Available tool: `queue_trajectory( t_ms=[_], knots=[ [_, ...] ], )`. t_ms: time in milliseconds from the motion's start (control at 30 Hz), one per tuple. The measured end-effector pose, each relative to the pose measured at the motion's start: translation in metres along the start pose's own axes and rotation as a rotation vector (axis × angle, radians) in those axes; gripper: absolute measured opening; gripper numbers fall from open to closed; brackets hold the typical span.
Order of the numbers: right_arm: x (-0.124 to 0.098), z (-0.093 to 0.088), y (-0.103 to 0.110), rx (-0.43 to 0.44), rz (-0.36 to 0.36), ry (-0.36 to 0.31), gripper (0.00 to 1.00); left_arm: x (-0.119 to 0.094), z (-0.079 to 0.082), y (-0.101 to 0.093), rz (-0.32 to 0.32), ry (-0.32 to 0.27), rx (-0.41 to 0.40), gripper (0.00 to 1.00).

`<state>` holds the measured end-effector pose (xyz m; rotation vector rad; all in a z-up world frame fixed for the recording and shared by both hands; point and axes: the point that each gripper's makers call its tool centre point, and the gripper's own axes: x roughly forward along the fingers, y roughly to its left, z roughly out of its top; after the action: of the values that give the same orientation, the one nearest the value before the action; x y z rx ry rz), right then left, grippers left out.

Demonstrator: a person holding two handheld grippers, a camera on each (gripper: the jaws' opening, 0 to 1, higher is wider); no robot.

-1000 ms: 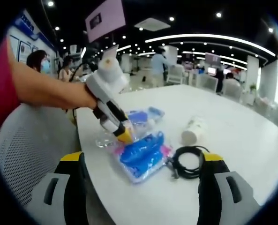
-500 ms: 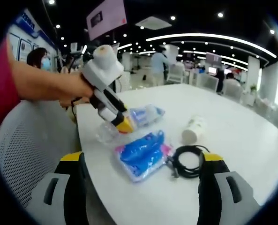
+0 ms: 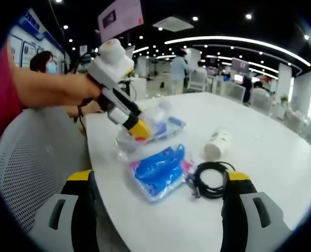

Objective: Arrange the tabletop items into an orderly group along one side of the table until the central work area is clear of visible clutter.

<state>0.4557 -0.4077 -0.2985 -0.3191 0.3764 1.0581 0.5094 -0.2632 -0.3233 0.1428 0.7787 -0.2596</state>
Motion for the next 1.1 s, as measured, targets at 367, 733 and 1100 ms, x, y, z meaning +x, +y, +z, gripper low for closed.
queue_trajectory(
  t_ms=[367,733,1100],
  knots=[
    [-0.001,-0.002,0.0,-0.003,-0.001,0.01,0.98,-0.004,0.015,0.0,0.002,-0.065,-0.008,0.36],
    [-0.001,-0.004,0.0,-0.008,0.002,0.018,0.96,-0.009,0.011,0.001,-0.021,-0.07,-0.012,0.36],
    [0.001,-0.005,0.002,-0.012,0.009,0.027,0.96,-0.019,-0.005,0.004,-0.087,-0.049,0.012,0.36]
  ],
)
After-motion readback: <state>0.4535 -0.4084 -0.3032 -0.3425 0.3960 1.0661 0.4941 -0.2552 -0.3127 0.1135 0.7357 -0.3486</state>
